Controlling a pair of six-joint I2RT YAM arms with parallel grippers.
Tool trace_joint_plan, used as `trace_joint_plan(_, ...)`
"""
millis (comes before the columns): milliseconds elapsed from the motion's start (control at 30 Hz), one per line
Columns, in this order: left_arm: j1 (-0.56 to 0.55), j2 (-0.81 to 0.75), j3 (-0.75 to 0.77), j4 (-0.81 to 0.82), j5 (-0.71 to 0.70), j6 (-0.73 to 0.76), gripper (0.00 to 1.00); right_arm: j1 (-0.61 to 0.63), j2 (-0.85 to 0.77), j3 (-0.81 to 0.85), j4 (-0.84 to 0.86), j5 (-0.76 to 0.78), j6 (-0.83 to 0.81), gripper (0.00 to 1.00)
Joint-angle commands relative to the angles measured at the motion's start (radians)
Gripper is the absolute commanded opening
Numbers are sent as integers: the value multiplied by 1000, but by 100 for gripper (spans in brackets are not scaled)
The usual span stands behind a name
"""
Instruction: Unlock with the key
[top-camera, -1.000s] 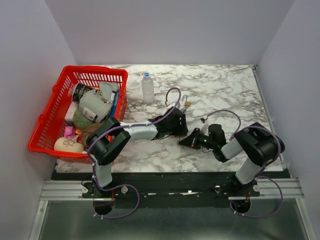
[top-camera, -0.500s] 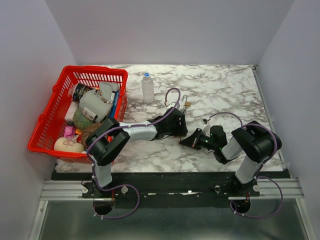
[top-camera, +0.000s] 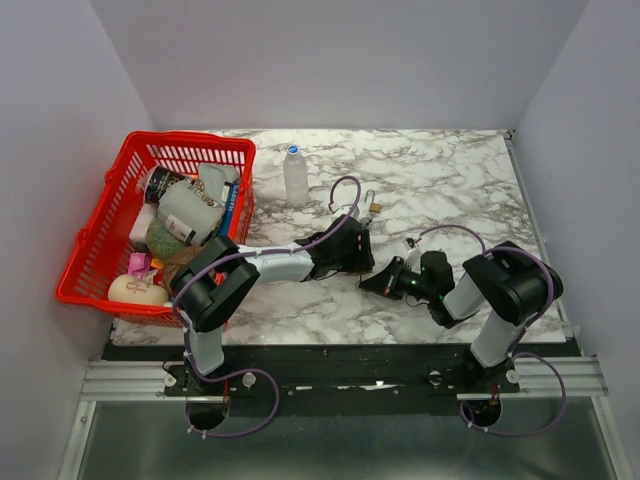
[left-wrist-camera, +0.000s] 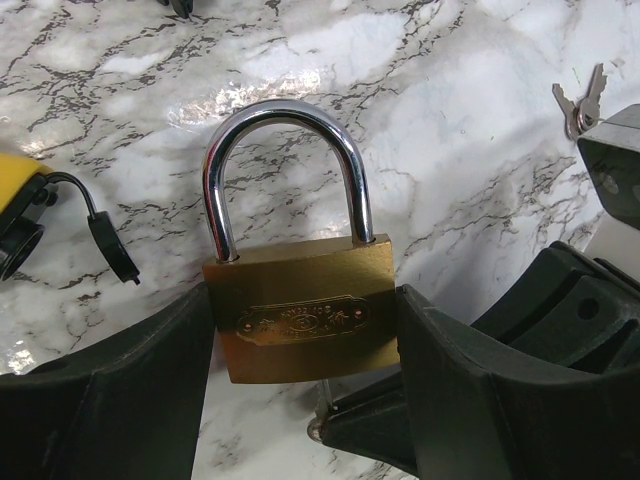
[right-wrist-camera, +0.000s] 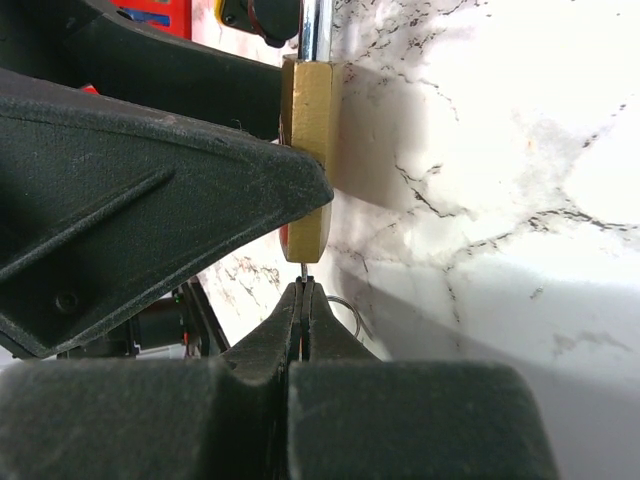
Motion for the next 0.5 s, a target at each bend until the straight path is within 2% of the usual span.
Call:
trace_joint_plan(0,-12,-21,-28,-67,-12,10,0,-19,31,2,23,48,-9,1)
trace_joint_plan(467,-14,-12,-4,-74,-7,10,0,-19,62,9,48,35,3,1)
